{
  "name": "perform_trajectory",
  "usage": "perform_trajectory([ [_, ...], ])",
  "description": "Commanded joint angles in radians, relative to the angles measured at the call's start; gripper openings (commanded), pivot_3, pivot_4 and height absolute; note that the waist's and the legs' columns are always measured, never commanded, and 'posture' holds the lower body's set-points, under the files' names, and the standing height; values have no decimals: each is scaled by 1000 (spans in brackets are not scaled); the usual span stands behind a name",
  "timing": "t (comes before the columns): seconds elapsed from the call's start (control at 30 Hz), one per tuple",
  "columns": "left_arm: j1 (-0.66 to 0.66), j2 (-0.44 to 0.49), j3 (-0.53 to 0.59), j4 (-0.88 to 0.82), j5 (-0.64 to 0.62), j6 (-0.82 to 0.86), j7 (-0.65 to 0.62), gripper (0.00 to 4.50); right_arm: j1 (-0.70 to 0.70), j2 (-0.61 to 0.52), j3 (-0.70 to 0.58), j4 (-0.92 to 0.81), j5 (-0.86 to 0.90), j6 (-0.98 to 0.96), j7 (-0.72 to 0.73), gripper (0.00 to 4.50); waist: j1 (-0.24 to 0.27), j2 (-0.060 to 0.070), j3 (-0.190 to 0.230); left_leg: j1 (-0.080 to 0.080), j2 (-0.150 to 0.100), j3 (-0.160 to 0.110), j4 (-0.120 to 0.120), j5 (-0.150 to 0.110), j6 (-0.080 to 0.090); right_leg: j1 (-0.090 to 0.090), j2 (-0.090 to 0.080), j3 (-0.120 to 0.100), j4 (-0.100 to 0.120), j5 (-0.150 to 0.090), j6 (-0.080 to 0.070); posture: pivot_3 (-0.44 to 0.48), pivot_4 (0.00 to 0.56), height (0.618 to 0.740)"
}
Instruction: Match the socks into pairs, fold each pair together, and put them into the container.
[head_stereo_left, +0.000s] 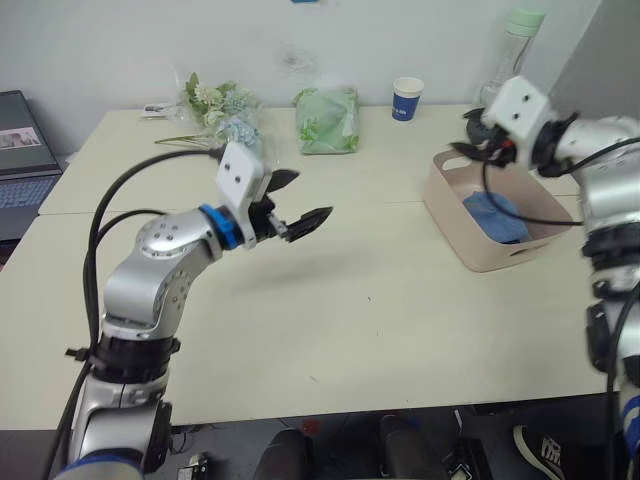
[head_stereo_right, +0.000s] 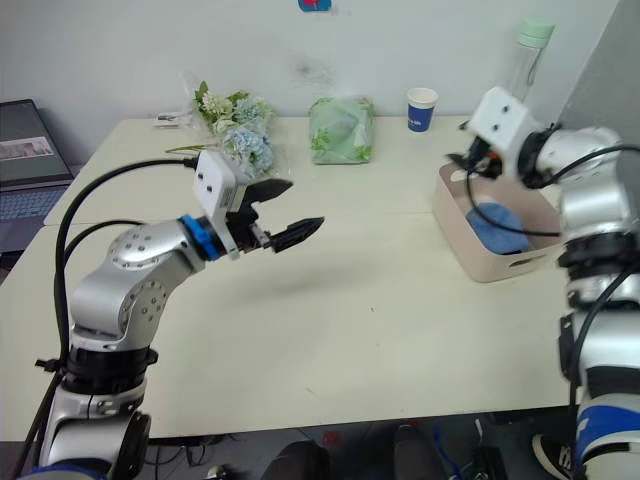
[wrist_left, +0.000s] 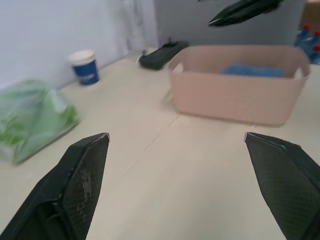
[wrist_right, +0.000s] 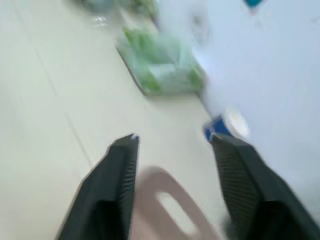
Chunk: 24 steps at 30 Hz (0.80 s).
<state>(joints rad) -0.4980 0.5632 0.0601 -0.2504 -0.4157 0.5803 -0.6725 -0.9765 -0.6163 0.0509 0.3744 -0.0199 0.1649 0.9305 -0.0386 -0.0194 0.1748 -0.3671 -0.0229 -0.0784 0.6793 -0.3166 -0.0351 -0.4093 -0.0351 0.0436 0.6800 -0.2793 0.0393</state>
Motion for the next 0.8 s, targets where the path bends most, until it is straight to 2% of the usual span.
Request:
perform_trajectory([
  [0.03, 78, -8, 59, -57, 20, -28, 67, 4500, 90, 77, -49, -281, 111, 235, -81, 3825, 7, 0, 0, -2, 0, -1, 0, 0, 0, -2, 0, 0, 0, 0, 0, 0, 150, 740],
  [0.1, 173, -38, 87, -88, 31, -48, 123, 4500, 175, 155, -58, -390, 137, 302, -161, 4451, 14, 0, -1, -10, -1, -3, 2, 1, -1, -9, -1, 0, 1, 0, -1, 0, 150, 740],
  [0.17, 254, -71, 109, -110, 60, -85, 184, 4500, 253, 218, -55, -463, 172, 329, -206, 4451, 19, 0, -1, -15, -2, -4, 4, 1, -2, -12, -2, -2, 1, 1, 0, 0, 150, 740],
  [0.23, 391, -172, 144, -143, 118, -160, 318, 4500, 398, 280, -9, -490, 123, 268, -292, 4451, 20, -2, -8, -15, -2, -4, 4, 1, -2, -12, -2, -2, 0, 1, 0, 0, 150, 740],
  [0.3, 505, -247, 147, -174, 172, -227, 396, 4500, 518, 330, 0, -526, 116, 251, -350, 4451, 20, -5, -15, -14, -2, -4, 1, 1, -2, -11, -2, -3, -2, 0, 0, 0, 150, 740],
  [0.43, 664, -298, 106, -169, 297, -297, 484, 4500, 688, 352, 5, -542, 61, 155, -443, 4451, 22, -3, -14, -14, -2, -2, 1, 1, -2, -13, -2, -1, 1, 2, -2, 0, 150, 740],
  [0.6, 747, -339, 75, -170, 339, -362, 505, 4500, 801, 371, 21, -556, 41, 70, -496, 4451, 21, -3, -14, 3, -1, -2, -3, -1, 3, 4, 0, -3, -2, 2, -1, 0, 150, 740],
  [0.8, 737, -330, 75, -158, 311, -356, 470, 4500, 806, 386, 30, -545, 38, 57, -523, 4451, 17, -2, -14, 4, 0, -2, -3, -1, 2, 4, 1, -3, -2, 2, -1, 0, 150, 740],
])
